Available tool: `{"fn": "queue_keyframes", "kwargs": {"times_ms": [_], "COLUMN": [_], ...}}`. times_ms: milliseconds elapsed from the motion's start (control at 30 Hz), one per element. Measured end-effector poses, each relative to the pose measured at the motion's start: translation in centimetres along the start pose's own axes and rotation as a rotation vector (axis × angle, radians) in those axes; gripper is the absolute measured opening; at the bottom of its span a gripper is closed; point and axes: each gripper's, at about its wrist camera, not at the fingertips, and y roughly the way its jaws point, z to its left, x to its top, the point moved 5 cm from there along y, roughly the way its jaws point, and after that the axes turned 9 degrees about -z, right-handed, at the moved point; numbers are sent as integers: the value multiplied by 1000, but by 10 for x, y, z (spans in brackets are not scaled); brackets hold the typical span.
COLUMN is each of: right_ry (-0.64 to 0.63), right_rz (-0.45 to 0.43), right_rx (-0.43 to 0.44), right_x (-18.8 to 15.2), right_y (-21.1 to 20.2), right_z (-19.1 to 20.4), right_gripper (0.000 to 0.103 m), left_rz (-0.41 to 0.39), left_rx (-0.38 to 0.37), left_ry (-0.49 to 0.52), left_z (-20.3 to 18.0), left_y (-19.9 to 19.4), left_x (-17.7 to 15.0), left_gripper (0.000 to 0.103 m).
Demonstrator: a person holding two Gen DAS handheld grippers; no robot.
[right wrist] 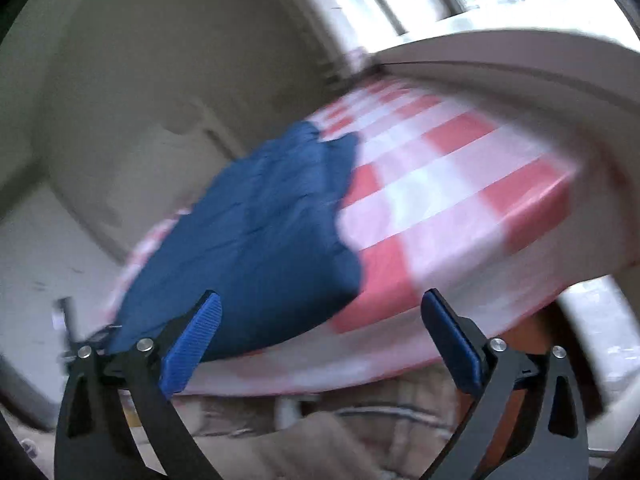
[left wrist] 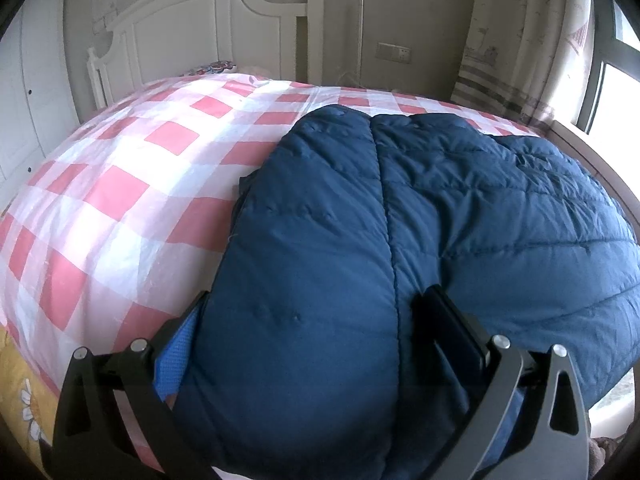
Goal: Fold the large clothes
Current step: 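Grasp the folded jacket edge with both grippers and lift it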
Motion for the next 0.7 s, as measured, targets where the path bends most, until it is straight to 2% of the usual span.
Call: {"fn": "queue_keyframes", "kwargs": {"times_ms": [67, 200, 400, 567, 633, 667, 700], "right_ry": [-33, -28, 51, 27, 58, 70, 70], "right_rz": [1, 27, 51, 93, 100, 95, 78], "right_rx": [70, 60, 102, 29, 25, 25, 17], "right_x": [-2, 0, 1, 11, 13, 14, 15], "right_y": [9, 31, 34, 62, 70, 72, 72], "right_z": [17, 26, 27, 39, 42, 42, 42], "right_gripper": [91, 92, 92, 92, 92, 92, 88], "left_rz": [-2, -4, -14, 19, 35, 6, -36], "left_rx": [-1, 0, 0, -19, 18, 36, 34], "left_ry": [0, 4, 3, 4, -15, -18, -24], "left_z": [0, 0, -1, 1, 4, 3, 1], "left_y": [0, 1, 0, 2, -5, -12, -22], "left_x": [0, 0, 0, 3, 14, 22, 32], "left_gripper": [101, 101, 101, 101, 100, 95, 95]}}
